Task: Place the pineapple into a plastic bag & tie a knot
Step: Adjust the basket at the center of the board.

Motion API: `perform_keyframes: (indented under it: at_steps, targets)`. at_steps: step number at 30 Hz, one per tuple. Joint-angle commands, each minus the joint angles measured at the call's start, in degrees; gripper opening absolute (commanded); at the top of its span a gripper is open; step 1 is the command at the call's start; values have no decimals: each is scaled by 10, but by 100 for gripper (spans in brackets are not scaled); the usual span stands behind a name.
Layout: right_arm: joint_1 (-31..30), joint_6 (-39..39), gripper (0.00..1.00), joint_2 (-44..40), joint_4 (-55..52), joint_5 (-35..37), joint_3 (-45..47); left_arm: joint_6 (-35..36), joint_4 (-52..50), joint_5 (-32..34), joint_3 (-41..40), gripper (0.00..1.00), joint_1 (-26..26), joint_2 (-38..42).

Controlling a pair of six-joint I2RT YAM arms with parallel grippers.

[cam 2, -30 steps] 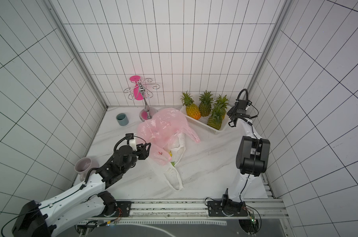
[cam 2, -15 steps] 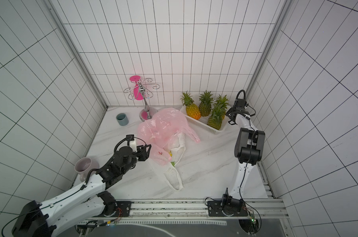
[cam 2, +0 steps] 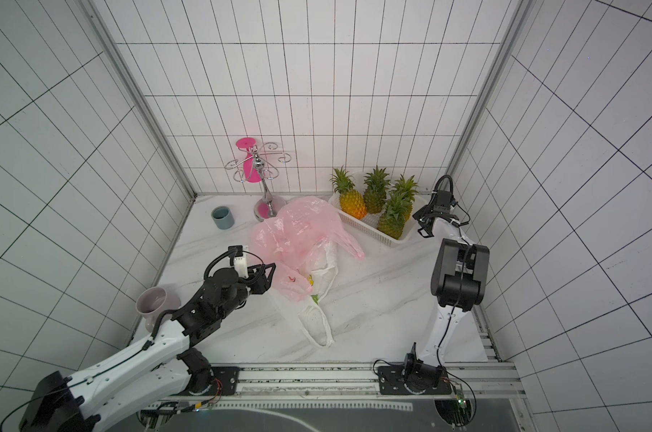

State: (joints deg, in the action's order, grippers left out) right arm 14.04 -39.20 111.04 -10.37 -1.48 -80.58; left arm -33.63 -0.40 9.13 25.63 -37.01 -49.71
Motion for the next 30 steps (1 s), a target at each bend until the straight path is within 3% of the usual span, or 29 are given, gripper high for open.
perform_keyframes:
  at_steps: [1,9,17,24,30]
  targets:
    - [16,-28,59,-37,-8,20,88,-7,9,-3,-5,61,3,8]
    - [21,-76,60,-182,45,18,292,21,-13,18,30,61,1,-14]
    - [42,-109,61,-358,47,17,450,101,-86,-6,152,61,-20,-142]
    - [51,-98,63,-495,6,12,511,154,-178,-27,280,61,-50,-287]
    - [31,-59,72,-549,-41,8,455,183,-229,4,360,62,-74,-398]
